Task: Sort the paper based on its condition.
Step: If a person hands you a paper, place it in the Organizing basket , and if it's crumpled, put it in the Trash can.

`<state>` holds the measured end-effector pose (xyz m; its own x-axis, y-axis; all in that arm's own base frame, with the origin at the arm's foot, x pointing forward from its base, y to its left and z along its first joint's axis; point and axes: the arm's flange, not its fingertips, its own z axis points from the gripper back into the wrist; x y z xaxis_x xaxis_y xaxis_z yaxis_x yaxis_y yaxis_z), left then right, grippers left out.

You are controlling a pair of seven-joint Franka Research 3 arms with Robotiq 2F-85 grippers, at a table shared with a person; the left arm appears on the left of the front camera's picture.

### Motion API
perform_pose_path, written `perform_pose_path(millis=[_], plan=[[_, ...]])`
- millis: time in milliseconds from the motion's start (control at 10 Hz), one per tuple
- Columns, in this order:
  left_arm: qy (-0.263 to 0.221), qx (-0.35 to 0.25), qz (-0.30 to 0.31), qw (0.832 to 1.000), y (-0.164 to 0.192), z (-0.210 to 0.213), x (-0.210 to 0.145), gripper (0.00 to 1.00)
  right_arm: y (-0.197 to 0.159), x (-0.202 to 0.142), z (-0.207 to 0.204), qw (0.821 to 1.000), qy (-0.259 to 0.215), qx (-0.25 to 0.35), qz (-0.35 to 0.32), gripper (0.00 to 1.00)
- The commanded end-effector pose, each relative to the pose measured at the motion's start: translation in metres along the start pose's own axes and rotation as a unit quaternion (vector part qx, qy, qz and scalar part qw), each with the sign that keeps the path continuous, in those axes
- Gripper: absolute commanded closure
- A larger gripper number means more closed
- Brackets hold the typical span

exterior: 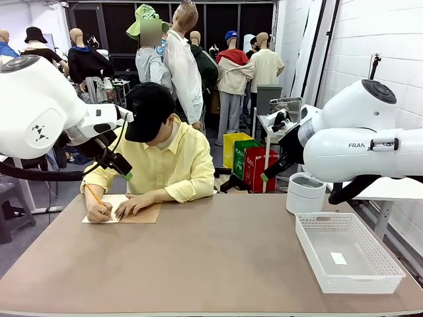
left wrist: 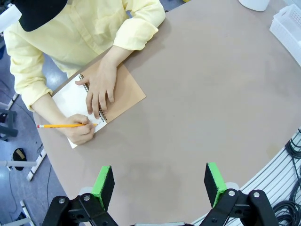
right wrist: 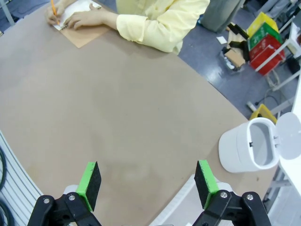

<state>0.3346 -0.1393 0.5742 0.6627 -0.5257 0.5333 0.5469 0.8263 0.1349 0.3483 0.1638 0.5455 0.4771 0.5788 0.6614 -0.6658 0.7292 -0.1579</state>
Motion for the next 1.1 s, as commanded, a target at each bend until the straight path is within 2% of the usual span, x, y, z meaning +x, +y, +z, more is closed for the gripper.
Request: perform_pose_path(millis=[0,800,1000], plan=[[0.012,-0.002,0.009,1.0,0.001,0.006,0.0,0.0,-0.008,-0.002,0.0,0.999,-0.014,0.035,0.007,0.0],[0.04,-0.013,0.013,0.999,0.002,0.006,-0.001,0.0,-0.025,-0.002,-0.006,0.987,-0.104,0.121,0.022,0.0],[0.048,-0.02,0.015,0.999,0.005,0.005,0.001,0.0,-0.024,0.0,-0.013,0.988,-0.104,0.116,0.016,0.0]])
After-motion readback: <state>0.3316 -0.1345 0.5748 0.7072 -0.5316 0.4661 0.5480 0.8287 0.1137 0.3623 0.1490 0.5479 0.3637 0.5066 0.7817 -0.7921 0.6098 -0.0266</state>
